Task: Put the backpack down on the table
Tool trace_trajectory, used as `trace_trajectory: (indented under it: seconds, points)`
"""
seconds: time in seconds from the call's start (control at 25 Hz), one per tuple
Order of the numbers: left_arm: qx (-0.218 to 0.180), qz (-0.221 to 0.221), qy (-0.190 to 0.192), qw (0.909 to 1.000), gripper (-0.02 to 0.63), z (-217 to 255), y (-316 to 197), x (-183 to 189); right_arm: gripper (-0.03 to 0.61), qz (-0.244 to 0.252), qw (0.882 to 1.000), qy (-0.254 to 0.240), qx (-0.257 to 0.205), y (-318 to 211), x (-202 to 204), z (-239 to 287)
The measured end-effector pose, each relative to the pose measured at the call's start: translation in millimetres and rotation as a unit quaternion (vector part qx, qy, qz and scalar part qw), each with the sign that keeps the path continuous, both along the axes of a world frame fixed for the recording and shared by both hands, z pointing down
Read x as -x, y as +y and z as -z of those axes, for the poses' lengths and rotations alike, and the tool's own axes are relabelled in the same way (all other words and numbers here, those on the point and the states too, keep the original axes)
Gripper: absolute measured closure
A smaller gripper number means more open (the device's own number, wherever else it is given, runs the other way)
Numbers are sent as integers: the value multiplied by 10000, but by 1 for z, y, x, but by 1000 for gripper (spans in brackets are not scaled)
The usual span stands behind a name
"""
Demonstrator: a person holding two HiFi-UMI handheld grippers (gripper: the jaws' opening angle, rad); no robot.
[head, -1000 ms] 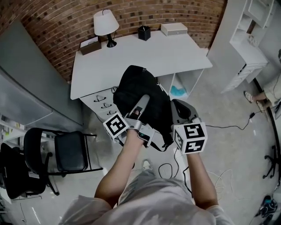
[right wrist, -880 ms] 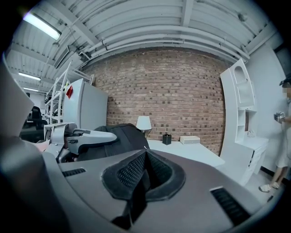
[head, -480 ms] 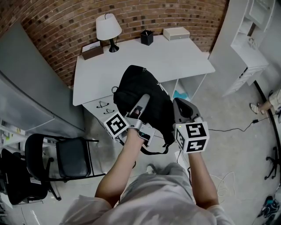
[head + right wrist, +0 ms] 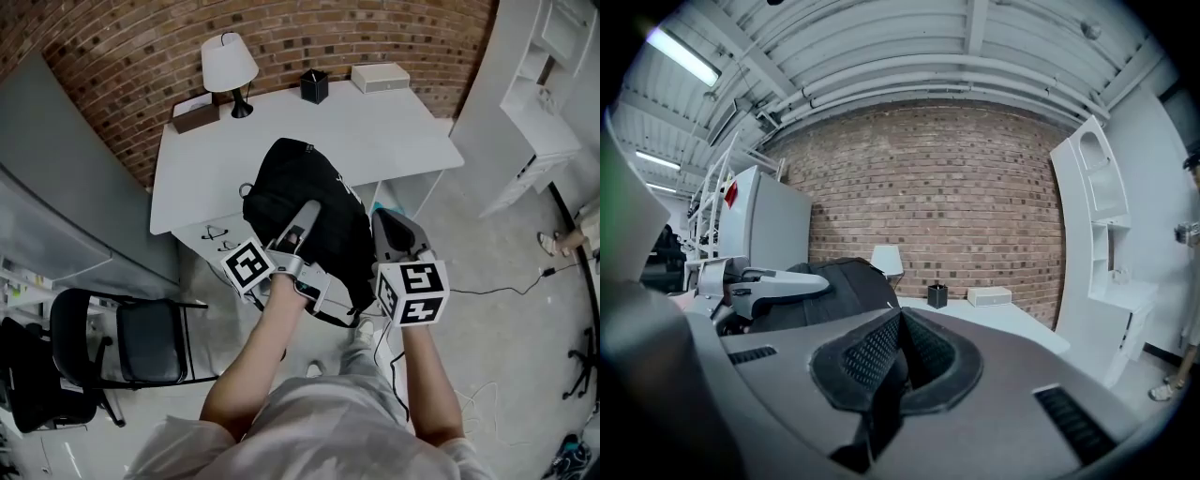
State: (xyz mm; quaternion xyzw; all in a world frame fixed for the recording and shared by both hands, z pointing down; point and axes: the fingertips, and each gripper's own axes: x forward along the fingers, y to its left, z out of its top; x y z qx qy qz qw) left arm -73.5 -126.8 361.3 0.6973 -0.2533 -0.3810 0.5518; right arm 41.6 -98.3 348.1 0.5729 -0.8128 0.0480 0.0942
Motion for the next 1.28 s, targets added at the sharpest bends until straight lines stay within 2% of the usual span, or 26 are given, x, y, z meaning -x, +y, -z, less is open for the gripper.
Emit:
trace_trajectory:
  seconds: [0.84, 1.28]
  points:
    - [-283, 959, -3, 9950, 518, 30, -146, -61, 577, 808, 9966, -177, -47, -170, -80, 1]
    - [-486, 1319, 38, 9901, 518, 46, -186, -73, 577, 1166, 9928, -241, -83, -218, -95, 3]
